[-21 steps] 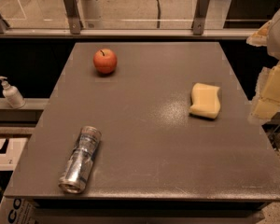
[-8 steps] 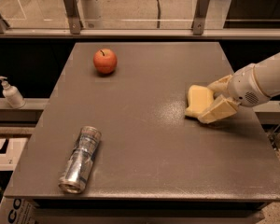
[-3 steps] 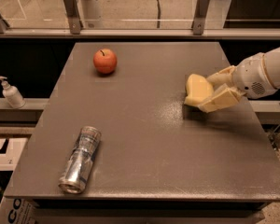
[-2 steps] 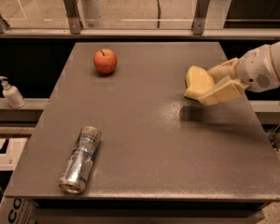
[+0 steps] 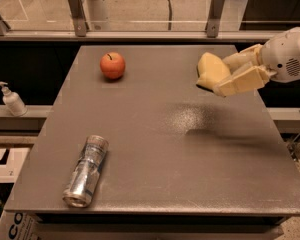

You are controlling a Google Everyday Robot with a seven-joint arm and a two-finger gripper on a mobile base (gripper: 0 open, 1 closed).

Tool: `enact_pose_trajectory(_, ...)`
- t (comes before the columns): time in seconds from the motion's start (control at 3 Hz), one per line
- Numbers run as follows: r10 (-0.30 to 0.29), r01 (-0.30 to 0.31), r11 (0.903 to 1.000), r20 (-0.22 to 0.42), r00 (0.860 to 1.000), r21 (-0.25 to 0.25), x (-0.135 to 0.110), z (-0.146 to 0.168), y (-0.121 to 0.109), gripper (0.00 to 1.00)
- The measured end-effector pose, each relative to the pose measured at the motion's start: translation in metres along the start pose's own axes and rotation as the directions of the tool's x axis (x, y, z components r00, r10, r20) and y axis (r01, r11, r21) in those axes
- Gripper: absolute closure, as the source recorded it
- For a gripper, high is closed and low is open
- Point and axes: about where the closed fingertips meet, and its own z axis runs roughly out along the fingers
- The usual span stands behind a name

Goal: Pick sponge

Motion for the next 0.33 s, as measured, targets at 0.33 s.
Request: enact_pose_trajectory(0.33,0.0,0.0,1.0,0.0,1.0,0.0,0.0,0.0001,0.0,1.0)
